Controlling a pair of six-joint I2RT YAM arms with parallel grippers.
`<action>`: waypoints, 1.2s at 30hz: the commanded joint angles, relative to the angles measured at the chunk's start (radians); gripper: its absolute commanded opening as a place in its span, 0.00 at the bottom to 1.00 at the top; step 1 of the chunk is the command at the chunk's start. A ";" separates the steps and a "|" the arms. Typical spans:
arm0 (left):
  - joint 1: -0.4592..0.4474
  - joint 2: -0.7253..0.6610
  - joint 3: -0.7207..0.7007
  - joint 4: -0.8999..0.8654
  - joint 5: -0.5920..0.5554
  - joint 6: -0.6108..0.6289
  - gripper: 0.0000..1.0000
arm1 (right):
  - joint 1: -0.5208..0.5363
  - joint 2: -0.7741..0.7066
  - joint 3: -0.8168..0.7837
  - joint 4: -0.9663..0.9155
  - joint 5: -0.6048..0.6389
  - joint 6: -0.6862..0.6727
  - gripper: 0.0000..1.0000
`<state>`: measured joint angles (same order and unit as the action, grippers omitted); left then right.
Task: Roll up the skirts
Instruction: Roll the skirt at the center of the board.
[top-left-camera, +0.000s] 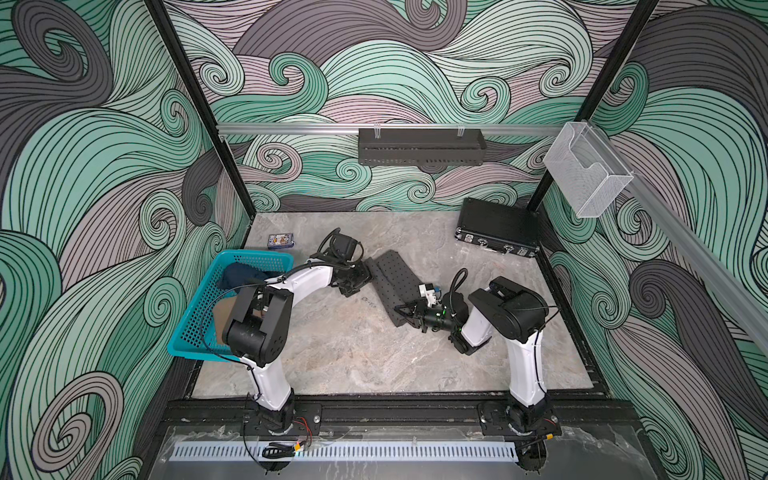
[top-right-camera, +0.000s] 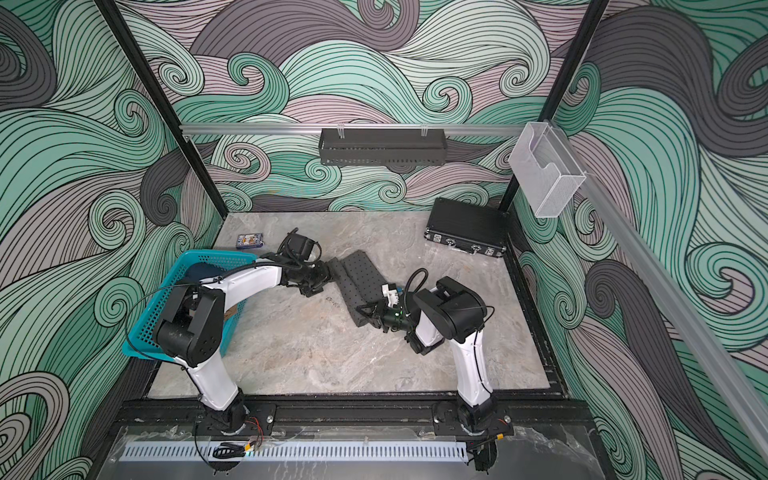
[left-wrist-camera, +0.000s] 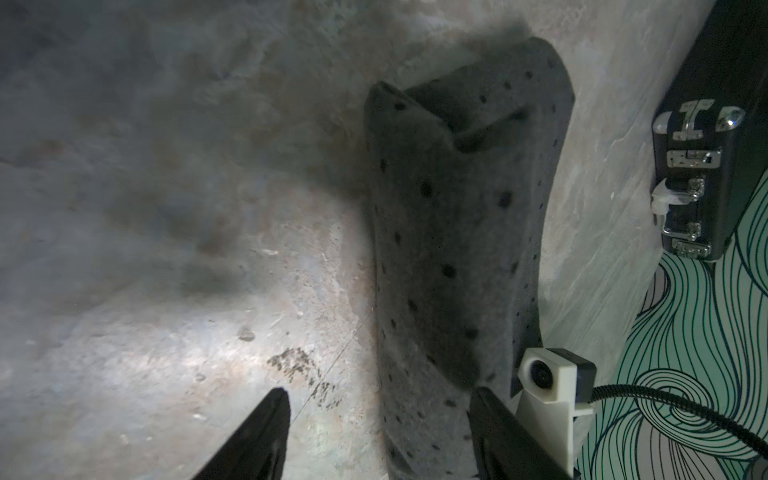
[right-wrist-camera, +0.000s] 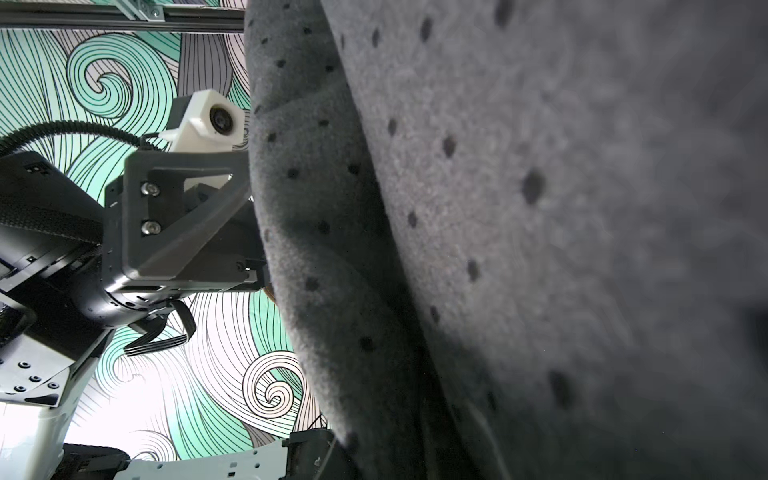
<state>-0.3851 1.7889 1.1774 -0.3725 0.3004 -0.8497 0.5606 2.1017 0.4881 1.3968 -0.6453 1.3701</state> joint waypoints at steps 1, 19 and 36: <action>-0.009 0.067 0.074 0.039 0.020 0.005 0.67 | -0.008 0.026 -0.042 -0.100 0.011 0.042 0.00; -0.132 0.595 0.754 -0.702 -0.276 0.053 0.48 | -0.029 0.046 -0.010 -0.240 -0.052 0.034 0.00; -0.187 0.769 0.995 -0.846 -0.283 0.168 0.47 | 0.067 -0.810 0.084 -1.451 0.534 -0.961 0.69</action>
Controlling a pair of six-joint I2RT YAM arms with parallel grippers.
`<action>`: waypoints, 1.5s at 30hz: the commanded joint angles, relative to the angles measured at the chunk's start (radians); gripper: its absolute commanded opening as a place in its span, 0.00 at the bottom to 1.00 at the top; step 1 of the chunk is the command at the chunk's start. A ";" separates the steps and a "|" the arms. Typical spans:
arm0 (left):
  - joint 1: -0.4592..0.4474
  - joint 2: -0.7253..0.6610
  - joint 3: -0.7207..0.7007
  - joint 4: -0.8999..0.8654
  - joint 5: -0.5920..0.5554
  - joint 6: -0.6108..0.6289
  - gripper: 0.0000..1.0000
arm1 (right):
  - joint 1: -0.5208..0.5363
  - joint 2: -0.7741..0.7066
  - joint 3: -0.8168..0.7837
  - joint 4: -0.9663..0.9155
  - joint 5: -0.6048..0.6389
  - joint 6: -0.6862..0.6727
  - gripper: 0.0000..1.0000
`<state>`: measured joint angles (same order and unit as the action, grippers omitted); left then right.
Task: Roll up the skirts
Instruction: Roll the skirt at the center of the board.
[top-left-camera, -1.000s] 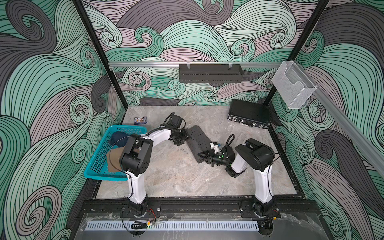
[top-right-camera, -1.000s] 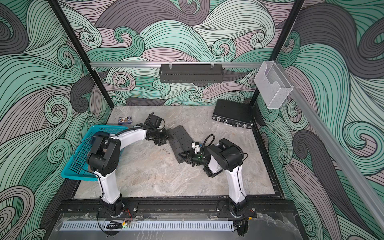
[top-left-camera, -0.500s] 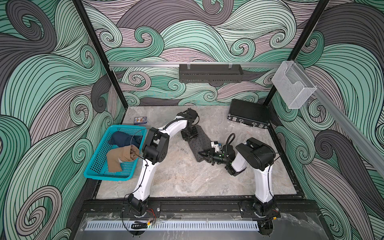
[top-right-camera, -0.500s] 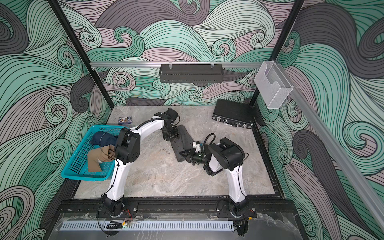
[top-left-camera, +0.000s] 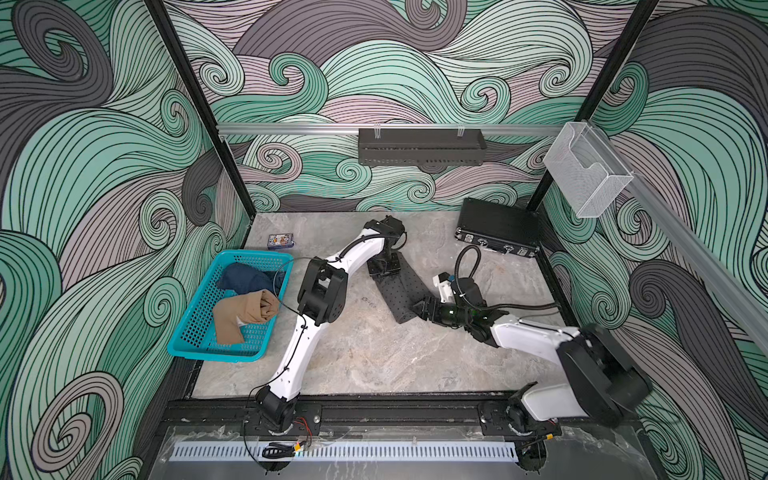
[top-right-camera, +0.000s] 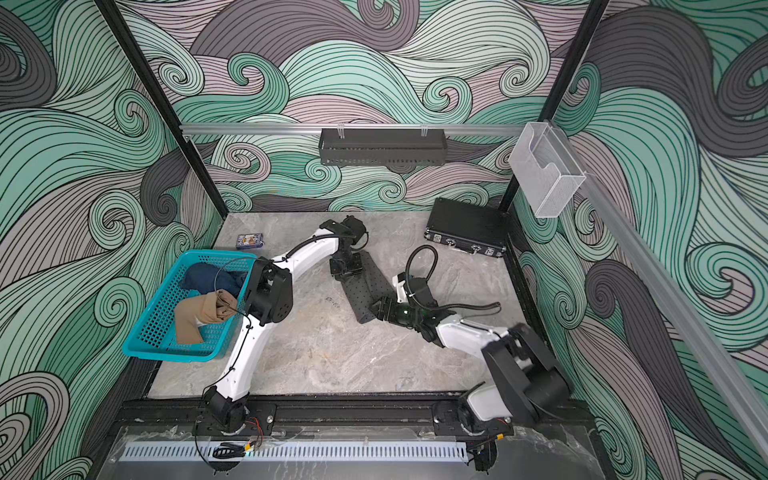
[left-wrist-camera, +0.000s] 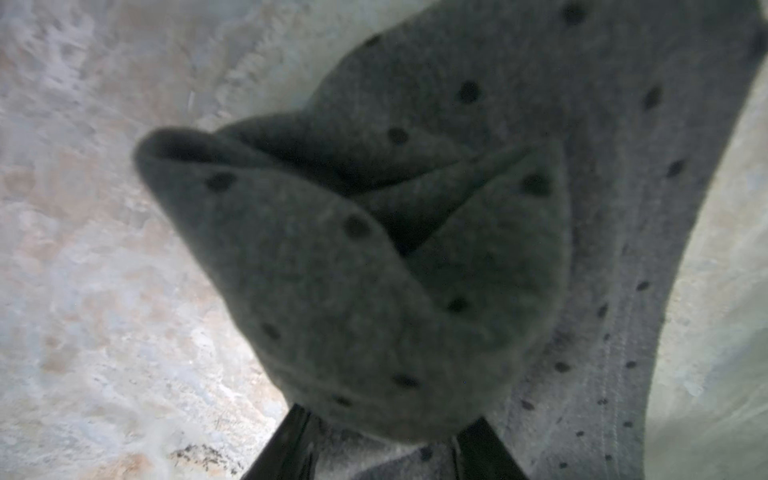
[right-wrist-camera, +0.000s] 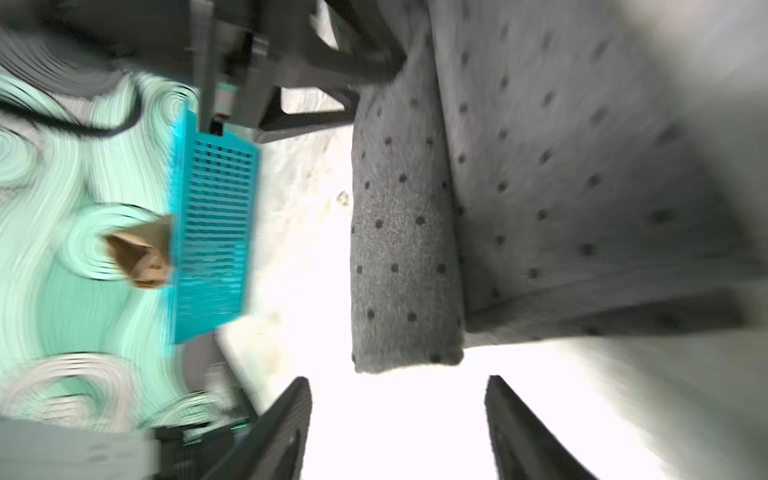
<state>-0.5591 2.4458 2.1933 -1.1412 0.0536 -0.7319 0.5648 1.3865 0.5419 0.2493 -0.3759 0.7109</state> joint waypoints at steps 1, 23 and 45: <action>-0.016 0.118 -0.015 -0.077 -0.021 0.063 0.47 | 0.110 -0.134 0.031 -0.312 0.361 -0.383 0.69; -0.006 0.182 0.108 -0.212 0.077 0.170 0.47 | 0.571 0.248 0.149 -0.010 0.991 -1.264 0.96; 0.126 0.011 -0.005 -0.003 0.270 0.094 0.68 | 0.404 0.383 0.202 -0.047 0.779 -0.715 0.01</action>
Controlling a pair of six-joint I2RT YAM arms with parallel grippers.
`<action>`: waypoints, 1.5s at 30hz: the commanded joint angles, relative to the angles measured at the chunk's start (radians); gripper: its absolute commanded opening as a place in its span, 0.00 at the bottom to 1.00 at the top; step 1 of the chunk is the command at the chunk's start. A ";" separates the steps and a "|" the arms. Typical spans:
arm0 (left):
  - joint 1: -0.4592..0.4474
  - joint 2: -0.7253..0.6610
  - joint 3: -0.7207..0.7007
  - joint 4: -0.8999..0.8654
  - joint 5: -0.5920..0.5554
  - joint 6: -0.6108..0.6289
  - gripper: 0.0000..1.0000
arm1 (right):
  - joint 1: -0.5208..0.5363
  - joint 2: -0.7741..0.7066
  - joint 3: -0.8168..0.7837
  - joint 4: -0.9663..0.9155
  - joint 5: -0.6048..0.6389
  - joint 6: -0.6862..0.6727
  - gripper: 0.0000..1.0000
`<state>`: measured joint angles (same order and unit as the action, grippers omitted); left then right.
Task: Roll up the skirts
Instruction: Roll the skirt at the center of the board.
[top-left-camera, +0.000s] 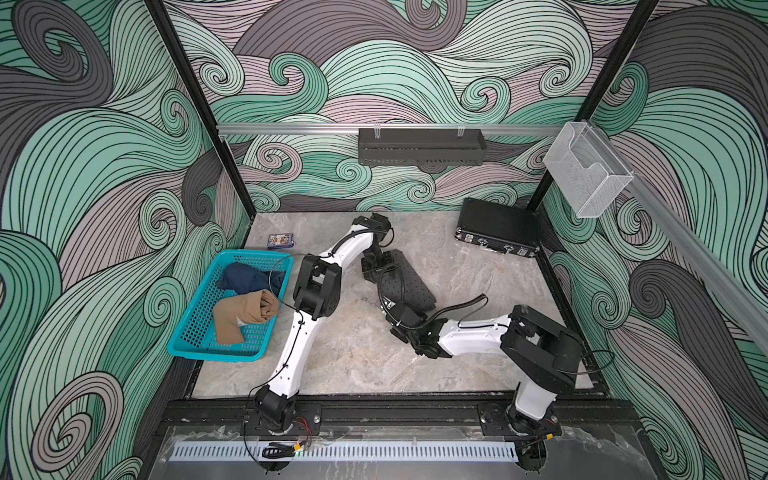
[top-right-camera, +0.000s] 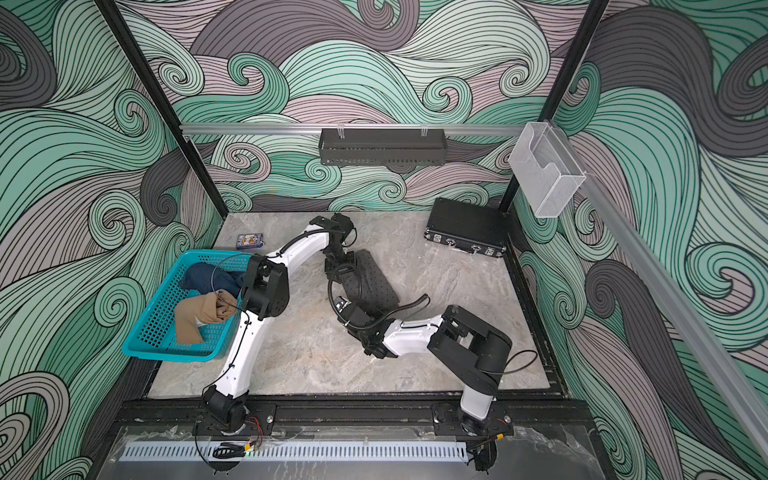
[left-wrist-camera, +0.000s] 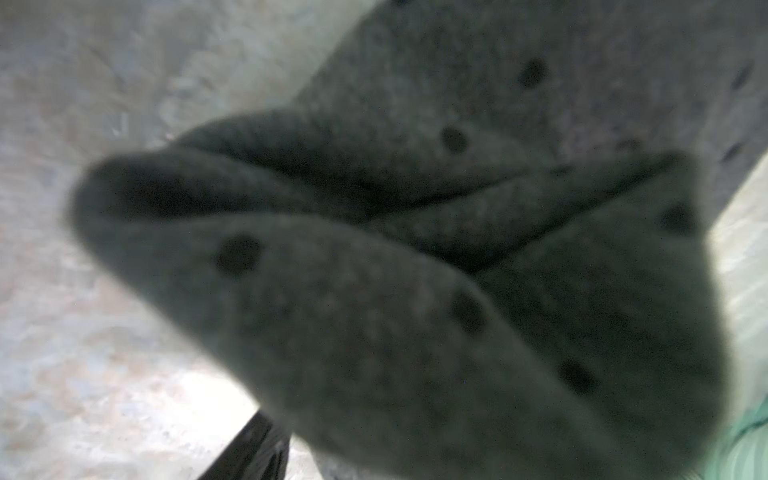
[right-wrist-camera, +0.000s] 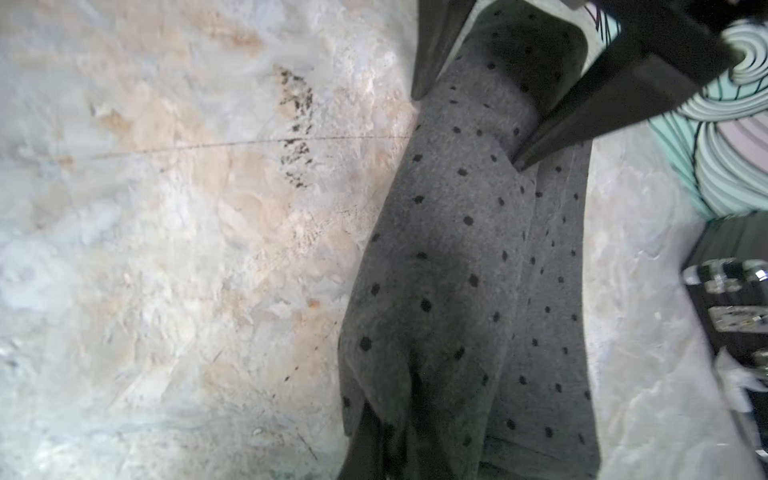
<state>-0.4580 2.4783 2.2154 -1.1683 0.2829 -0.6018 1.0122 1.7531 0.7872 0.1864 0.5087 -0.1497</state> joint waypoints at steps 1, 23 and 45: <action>0.037 -0.038 -0.038 0.041 0.067 -0.046 0.68 | -0.059 0.011 -0.056 0.031 -0.146 0.177 0.00; 0.074 -0.530 -0.738 0.641 0.116 -0.235 0.73 | -0.499 0.008 -0.365 0.811 -1.082 0.888 0.00; -0.036 -0.196 -0.492 0.696 0.188 0.005 0.71 | -0.552 0.103 -0.382 0.933 -1.227 0.961 0.00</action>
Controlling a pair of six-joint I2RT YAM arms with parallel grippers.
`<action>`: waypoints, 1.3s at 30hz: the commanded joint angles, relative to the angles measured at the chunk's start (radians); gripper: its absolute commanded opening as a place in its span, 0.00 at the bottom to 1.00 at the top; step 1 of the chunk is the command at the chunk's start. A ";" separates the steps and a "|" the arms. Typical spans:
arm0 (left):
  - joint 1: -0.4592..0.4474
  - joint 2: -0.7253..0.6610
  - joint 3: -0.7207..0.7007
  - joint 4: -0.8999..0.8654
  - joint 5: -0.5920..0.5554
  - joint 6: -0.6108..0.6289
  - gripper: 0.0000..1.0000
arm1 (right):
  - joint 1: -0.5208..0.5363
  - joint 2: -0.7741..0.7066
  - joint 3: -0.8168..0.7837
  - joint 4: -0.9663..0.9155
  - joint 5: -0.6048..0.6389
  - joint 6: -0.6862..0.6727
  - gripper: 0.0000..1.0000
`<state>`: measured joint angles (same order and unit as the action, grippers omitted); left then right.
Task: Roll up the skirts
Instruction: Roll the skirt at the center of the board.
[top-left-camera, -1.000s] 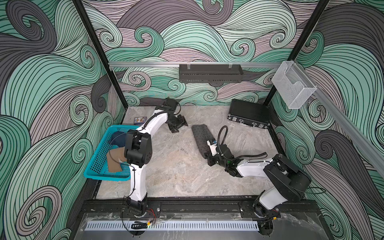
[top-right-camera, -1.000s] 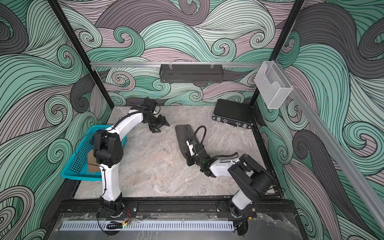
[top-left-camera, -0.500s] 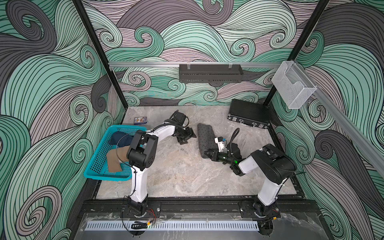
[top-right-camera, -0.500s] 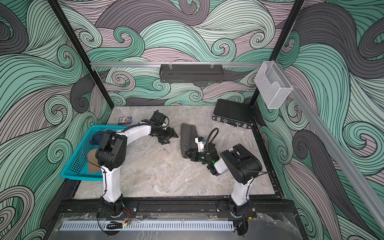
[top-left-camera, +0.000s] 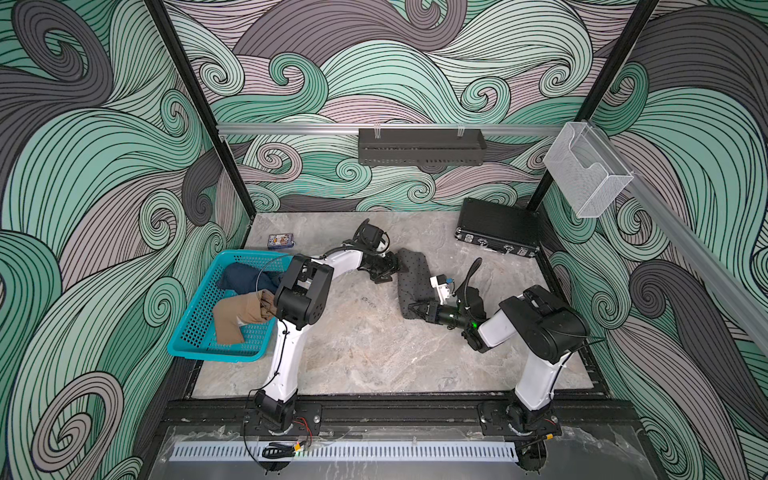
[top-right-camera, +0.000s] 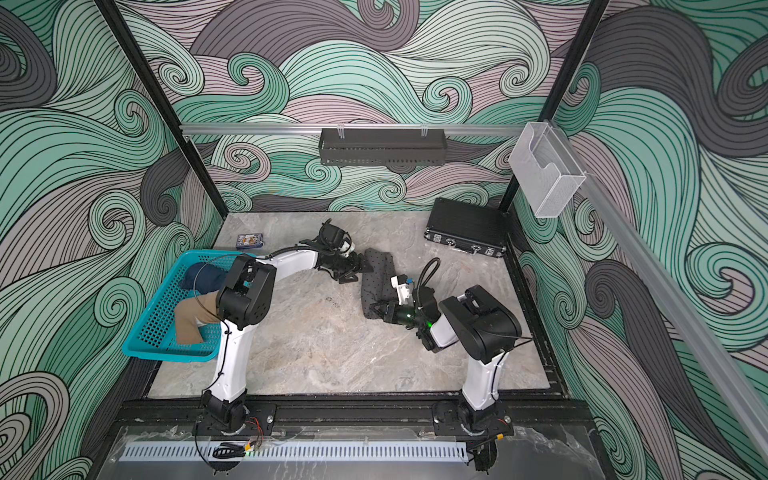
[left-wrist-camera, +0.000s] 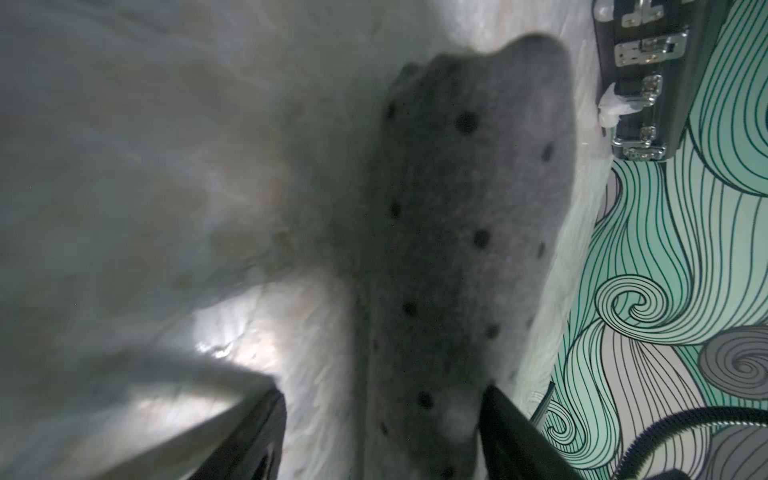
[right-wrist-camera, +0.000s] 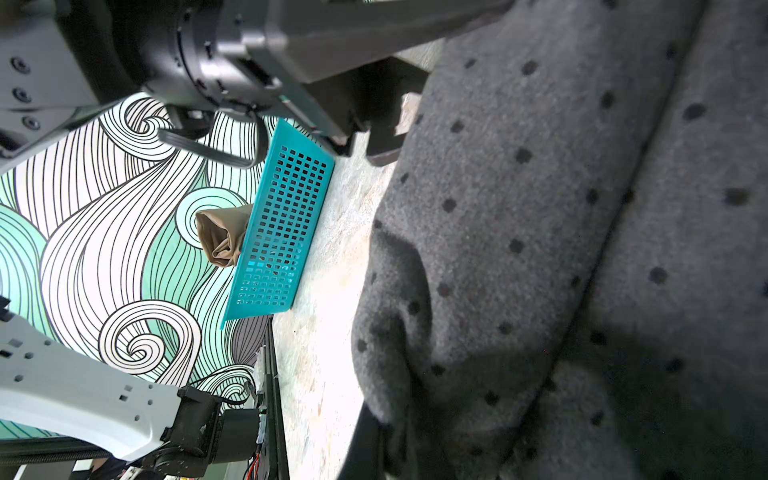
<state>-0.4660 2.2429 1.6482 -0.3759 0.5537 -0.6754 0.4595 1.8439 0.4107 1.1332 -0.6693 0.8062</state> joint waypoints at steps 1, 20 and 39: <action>-0.038 0.052 0.103 -0.116 -0.119 0.087 0.70 | -0.001 0.016 -0.006 -0.011 -0.054 0.008 0.00; -0.104 0.033 0.296 -1.021 -0.912 0.042 0.00 | 0.159 0.195 -0.036 0.249 0.021 0.459 0.00; -0.158 0.465 0.854 -1.415 -0.904 0.130 0.00 | 0.377 -0.004 0.077 -0.416 0.236 0.268 0.23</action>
<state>-0.6228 2.5996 2.4531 -1.6264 -0.3824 -0.5751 0.8314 1.8511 0.4953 0.9203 -0.4751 1.1477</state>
